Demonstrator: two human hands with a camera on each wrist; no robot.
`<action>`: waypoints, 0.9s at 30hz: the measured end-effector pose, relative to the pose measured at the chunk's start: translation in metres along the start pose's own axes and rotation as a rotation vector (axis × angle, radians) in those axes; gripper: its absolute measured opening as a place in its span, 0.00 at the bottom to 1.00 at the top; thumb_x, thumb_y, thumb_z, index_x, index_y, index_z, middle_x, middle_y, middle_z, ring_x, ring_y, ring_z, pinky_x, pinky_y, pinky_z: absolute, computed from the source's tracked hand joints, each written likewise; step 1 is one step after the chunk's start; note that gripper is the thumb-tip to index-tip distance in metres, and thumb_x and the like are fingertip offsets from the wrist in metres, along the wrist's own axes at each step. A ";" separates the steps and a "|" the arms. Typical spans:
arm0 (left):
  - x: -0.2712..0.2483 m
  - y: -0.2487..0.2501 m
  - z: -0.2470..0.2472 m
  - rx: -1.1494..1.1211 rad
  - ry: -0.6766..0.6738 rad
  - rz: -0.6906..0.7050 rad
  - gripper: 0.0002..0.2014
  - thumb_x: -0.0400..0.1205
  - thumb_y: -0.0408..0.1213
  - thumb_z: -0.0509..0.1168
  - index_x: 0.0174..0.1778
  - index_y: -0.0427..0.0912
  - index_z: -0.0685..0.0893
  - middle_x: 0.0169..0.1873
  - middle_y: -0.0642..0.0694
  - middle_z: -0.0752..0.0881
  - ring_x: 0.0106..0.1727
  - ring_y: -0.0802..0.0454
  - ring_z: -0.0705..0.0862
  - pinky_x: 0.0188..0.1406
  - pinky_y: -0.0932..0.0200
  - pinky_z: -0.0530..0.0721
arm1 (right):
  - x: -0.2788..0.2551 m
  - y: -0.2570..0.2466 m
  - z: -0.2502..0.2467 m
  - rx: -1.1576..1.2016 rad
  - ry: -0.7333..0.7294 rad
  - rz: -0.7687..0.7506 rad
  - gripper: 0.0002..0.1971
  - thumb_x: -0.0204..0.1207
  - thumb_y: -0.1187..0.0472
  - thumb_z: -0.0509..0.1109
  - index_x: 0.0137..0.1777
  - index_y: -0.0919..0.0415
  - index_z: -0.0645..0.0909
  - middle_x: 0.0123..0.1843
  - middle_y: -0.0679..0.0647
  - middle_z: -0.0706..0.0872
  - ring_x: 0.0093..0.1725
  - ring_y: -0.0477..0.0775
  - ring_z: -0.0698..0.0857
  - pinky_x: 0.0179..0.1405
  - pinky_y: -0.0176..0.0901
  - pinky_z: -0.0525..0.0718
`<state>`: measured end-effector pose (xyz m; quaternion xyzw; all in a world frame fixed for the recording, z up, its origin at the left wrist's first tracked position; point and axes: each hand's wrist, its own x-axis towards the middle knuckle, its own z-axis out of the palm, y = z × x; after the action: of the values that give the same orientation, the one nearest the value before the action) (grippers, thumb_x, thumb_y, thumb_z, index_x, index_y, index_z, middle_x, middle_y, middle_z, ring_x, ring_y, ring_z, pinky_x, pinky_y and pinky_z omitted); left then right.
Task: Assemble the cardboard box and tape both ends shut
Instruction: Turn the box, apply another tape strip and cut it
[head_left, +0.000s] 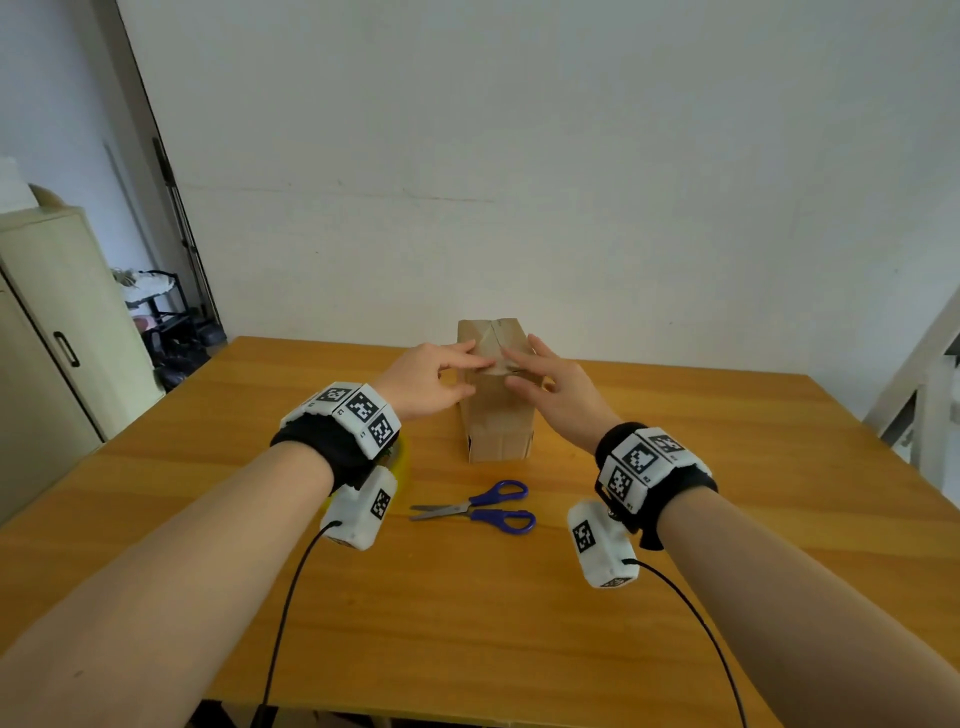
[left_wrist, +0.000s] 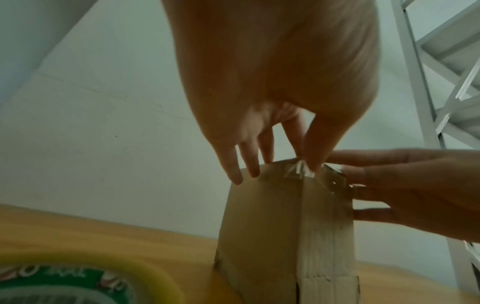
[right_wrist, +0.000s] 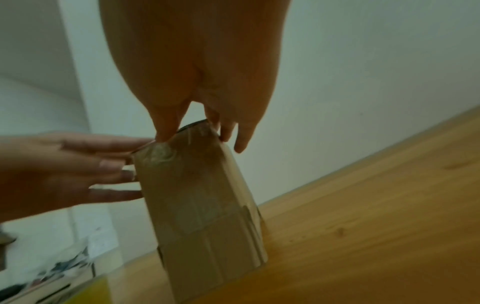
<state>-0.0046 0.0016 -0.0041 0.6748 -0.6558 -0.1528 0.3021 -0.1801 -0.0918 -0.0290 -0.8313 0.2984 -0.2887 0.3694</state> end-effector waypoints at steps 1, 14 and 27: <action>0.000 0.002 0.003 -0.016 0.032 0.010 0.20 0.80 0.35 0.66 0.69 0.49 0.79 0.77 0.45 0.70 0.79 0.53 0.67 0.78 0.56 0.65 | 0.000 -0.003 0.004 -0.017 0.039 -0.027 0.20 0.80 0.56 0.66 0.72 0.48 0.77 0.84 0.52 0.61 0.82 0.50 0.61 0.80 0.45 0.61; 0.003 0.003 -0.006 0.026 -0.039 0.007 0.18 0.81 0.36 0.65 0.68 0.46 0.80 0.75 0.44 0.72 0.76 0.56 0.70 0.67 0.75 0.61 | -0.003 0.013 0.005 0.349 0.233 0.039 0.15 0.77 0.68 0.69 0.64 0.64 0.83 0.71 0.57 0.81 0.72 0.46 0.77 0.73 0.38 0.73; 0.010 0.005 -0.012 0.146 0.038 -0.004 0.19 0.76 0.29 0.70 0.63 0.45 0.84 0.64 0.46 0.85 0.66 0.52 0.82 0.70 0.61 0.75 | -0.004 -0.003 -0.002 0.358 0.206 0.214 0.23 0.79 0.64 0.68 0.72 0.69 0.73 0.67 0.60 0.83 0.64 0.52 0.82 0.65 0.43 0.81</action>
<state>-0.0005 -0.0052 0.0100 0.6993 -0.6577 -0.0923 0.2644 -0.1833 -0.0887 -0.0267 -0.6823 0.3649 -0.3797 0.5071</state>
